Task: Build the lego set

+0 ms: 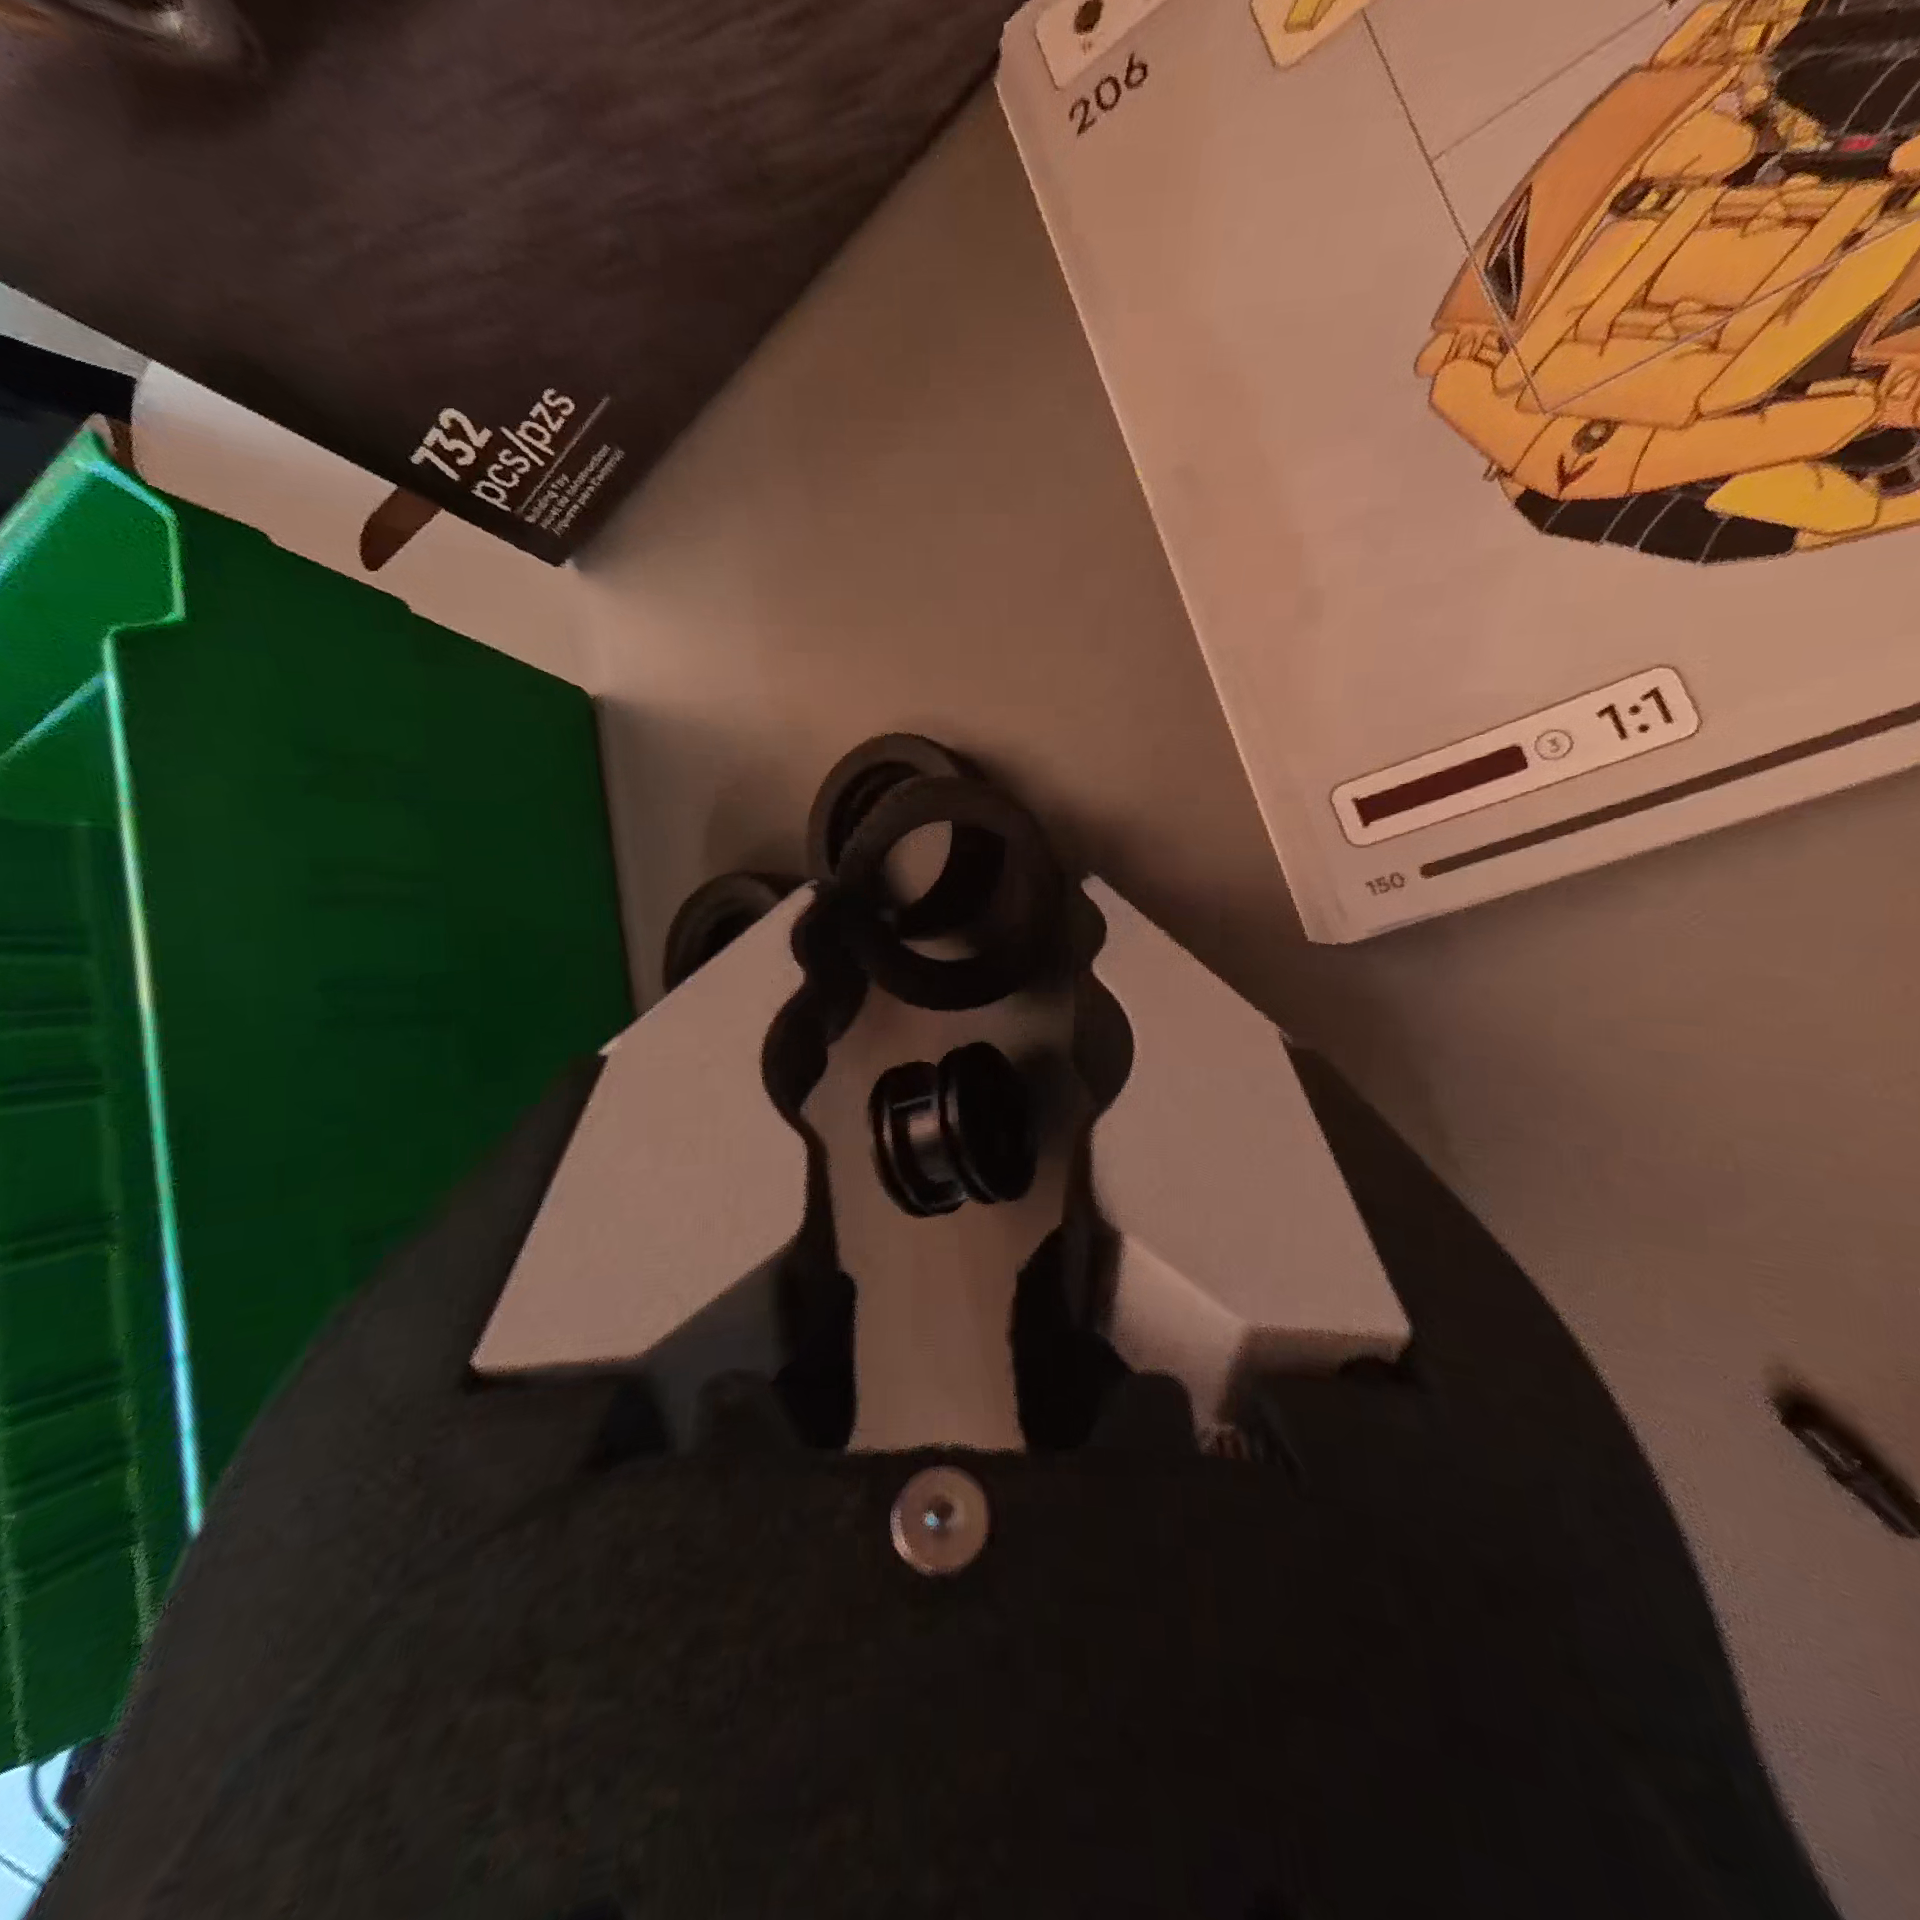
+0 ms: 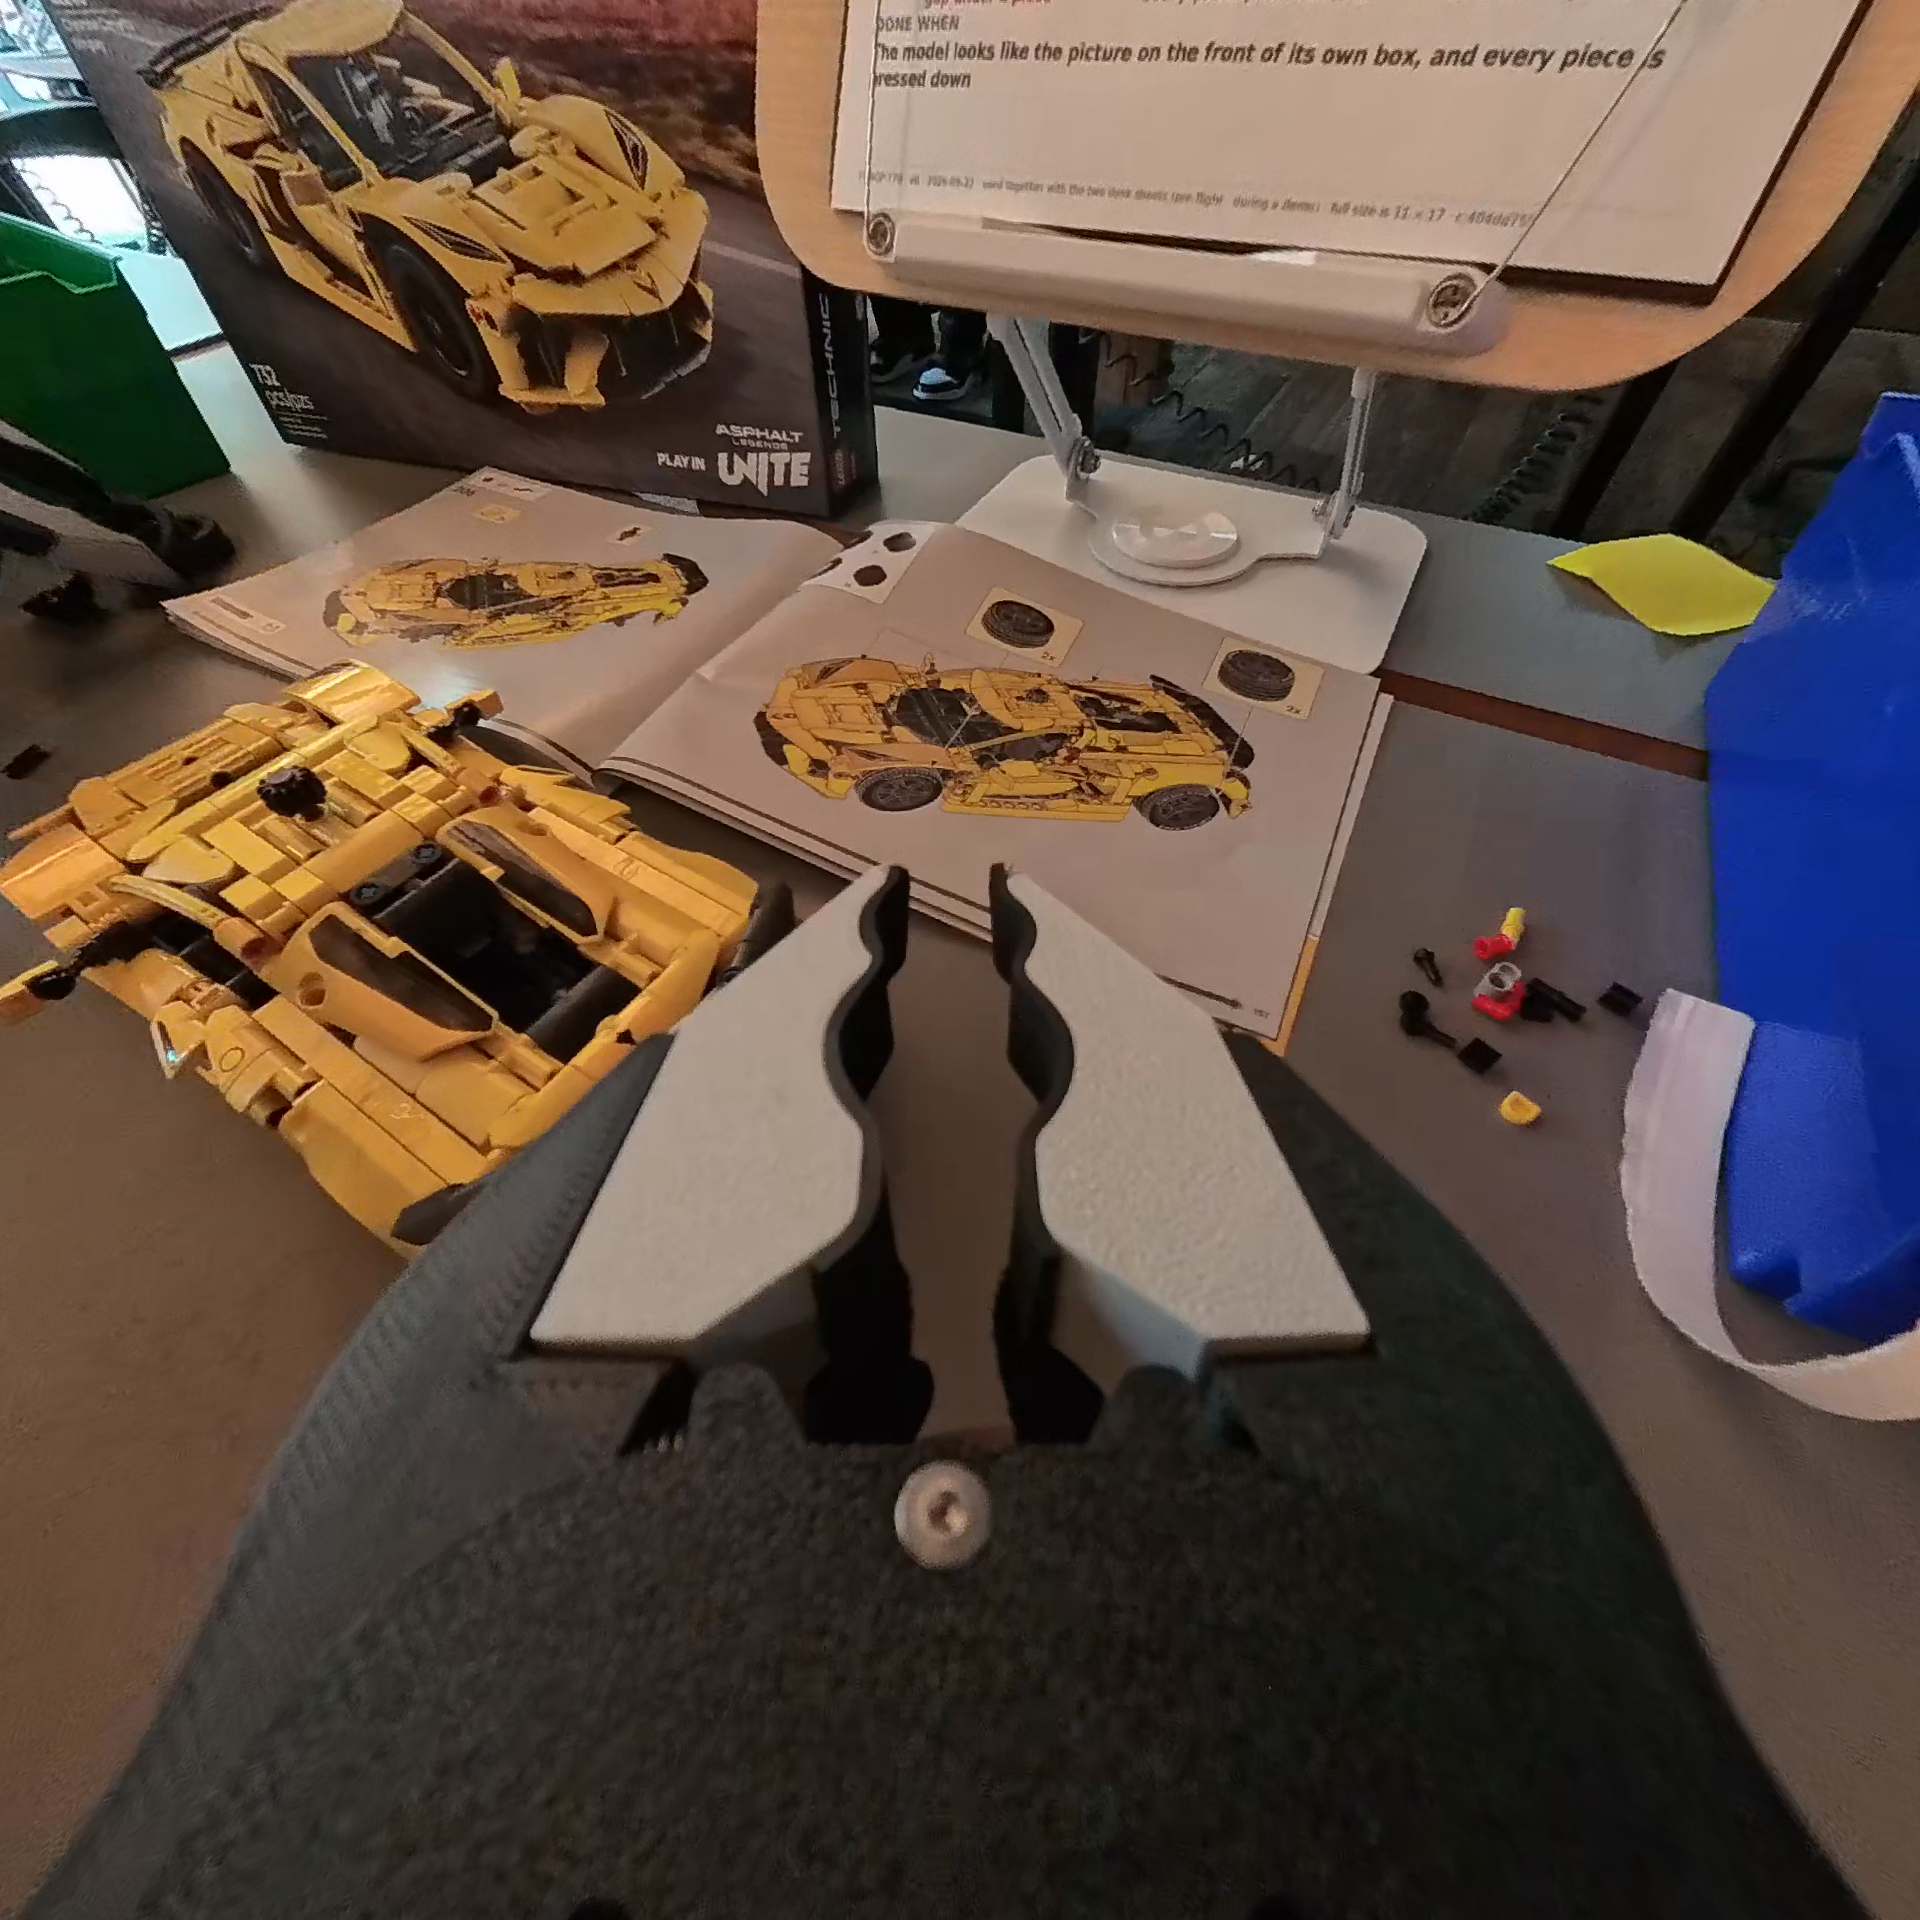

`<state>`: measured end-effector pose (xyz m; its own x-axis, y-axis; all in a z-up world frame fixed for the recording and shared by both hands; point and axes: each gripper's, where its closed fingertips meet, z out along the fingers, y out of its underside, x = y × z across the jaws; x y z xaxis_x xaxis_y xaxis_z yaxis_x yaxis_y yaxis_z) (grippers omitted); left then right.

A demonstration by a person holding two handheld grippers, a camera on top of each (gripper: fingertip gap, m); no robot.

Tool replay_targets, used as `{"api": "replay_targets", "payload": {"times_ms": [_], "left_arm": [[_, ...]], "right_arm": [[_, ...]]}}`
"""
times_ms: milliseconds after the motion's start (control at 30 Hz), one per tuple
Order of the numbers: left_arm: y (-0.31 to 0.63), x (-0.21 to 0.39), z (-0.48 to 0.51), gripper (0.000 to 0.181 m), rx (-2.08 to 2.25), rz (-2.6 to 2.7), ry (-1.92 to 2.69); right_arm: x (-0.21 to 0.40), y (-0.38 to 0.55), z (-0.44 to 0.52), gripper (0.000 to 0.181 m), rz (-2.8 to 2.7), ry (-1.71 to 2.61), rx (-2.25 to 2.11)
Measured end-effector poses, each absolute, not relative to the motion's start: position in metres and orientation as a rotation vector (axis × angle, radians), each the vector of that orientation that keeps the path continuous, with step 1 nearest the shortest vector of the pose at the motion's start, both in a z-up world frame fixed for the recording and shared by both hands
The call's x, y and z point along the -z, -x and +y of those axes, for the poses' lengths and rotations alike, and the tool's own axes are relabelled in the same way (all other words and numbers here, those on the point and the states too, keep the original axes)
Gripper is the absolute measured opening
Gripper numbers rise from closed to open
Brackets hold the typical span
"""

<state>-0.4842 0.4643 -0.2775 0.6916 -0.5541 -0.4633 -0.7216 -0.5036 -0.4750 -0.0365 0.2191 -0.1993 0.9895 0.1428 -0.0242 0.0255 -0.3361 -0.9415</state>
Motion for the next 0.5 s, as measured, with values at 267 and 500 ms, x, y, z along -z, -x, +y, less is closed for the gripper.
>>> {"api": "replay_targets", "payload": {"times_ms": [267,500], "left_arm": [[0.439,0.174,0.352,0.044,0.288,1.032,2.105],[0.401,0.257,0.163,0.045,0.441,1.514,2.244]], "right_arm": [[0.193,0.034,0.216,0.015,-0.112,1.895,-0.125],[0.193,0.042,0.216,0.015,-0.156,1.901,-0.116]]}}
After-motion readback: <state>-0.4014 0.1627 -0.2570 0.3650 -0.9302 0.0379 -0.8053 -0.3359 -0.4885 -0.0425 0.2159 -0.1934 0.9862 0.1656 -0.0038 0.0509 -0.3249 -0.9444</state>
